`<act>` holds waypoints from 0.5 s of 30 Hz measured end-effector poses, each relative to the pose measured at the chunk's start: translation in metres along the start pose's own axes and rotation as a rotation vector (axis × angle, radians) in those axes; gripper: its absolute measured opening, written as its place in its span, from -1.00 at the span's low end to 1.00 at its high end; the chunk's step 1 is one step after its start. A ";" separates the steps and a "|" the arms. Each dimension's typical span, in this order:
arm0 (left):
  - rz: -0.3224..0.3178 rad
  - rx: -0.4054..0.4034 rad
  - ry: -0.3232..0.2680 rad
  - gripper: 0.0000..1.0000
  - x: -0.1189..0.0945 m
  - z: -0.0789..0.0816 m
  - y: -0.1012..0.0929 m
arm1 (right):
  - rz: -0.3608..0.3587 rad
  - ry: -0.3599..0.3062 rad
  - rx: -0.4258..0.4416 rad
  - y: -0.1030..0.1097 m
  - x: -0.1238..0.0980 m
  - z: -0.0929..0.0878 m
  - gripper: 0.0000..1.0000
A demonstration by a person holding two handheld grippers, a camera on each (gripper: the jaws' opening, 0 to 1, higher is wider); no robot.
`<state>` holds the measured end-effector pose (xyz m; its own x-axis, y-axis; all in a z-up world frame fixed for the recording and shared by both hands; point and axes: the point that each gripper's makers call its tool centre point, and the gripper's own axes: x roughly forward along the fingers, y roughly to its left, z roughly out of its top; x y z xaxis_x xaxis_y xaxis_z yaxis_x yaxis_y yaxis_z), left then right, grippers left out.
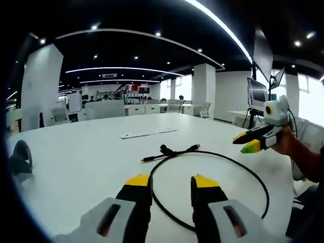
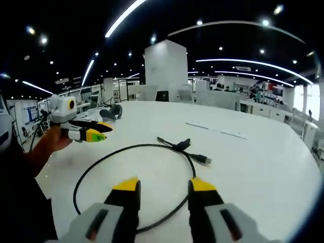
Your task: Find the charging cable on the desk, coil it up and secure with Velcro.
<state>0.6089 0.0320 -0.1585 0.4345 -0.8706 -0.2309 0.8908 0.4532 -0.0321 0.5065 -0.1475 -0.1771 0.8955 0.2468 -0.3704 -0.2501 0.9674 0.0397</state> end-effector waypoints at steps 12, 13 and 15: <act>0.021 -0.099 -0.065 -0.37 -0.028 -0.010 -0.007 | -0.096 -0.009 0.044 -0.001 -0.039 -0.023 -0.20; 0.018 -0.105 -0.071 -0.37 -0.030 -0.009 -0.007 | -0.098 -0.009 0.038 0.000 -0.040 -0.025 -0.20; 0.021 -0.094 -0.074 -0.37 -0.030 -0.010 -0.009 | -0.083 -0.029 0.040 0.003 -0.041 -0.028 -0.21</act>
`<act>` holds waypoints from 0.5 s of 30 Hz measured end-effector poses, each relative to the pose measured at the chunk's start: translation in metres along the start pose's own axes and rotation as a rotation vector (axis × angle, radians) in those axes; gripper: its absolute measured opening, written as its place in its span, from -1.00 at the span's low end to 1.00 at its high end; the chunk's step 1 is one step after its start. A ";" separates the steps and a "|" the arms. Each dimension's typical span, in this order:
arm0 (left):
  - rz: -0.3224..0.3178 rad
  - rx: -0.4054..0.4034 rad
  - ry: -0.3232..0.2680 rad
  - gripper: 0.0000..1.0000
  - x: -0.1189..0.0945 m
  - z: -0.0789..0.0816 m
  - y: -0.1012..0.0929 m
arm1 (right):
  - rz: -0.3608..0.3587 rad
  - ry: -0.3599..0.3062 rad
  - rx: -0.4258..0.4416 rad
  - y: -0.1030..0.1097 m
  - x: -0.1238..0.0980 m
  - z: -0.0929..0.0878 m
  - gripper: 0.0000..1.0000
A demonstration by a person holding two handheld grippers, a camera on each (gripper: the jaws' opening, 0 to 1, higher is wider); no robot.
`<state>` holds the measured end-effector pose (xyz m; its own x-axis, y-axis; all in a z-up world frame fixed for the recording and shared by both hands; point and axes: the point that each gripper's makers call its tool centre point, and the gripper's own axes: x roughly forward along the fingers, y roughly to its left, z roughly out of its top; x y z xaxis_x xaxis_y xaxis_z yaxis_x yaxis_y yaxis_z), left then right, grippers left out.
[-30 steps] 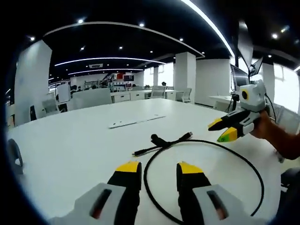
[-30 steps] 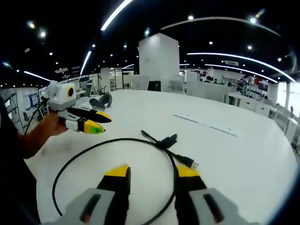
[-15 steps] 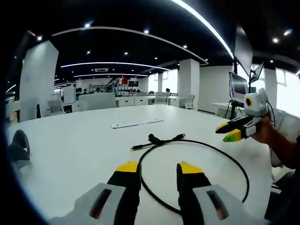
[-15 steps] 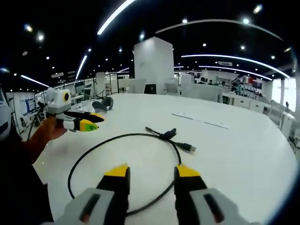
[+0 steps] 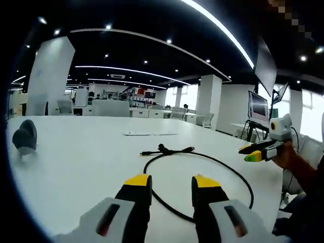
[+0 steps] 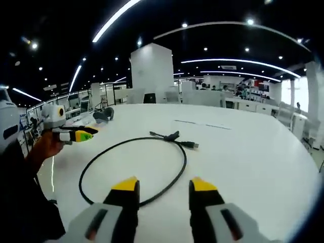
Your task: Find the charging cable on the desk, coil it up and secure with Velcro.
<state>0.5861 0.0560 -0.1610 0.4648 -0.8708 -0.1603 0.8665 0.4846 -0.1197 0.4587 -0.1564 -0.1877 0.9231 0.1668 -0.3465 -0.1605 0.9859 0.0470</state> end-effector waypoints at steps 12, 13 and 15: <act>0.067 0.064 0.033 -0.36 -0.012 -0.016 0.007 | -0.039 0.032 -0.058 0.005 0.000 -0.006 -0.17; 0.069 0.061 0.034 -0.36 -0.012 -0.016 0.007 | -0.039 0.036 -0.061 0.005 0.001 -0.006 -0.16; 0.074 0.060 0.038 -0.36 -0.013 -0.017 0.008 | -0.027 0.043 -0.062 0.007 0.002 -0.006 -0.15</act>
<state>0.5836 0.0727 -0.1764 0.5215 -0.8285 -0.2040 0.8401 0.5404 -0.0471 0.4574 -0.1488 -0.1939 0.9117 0.1380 -0.3871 -0.1580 0.9872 -0.0202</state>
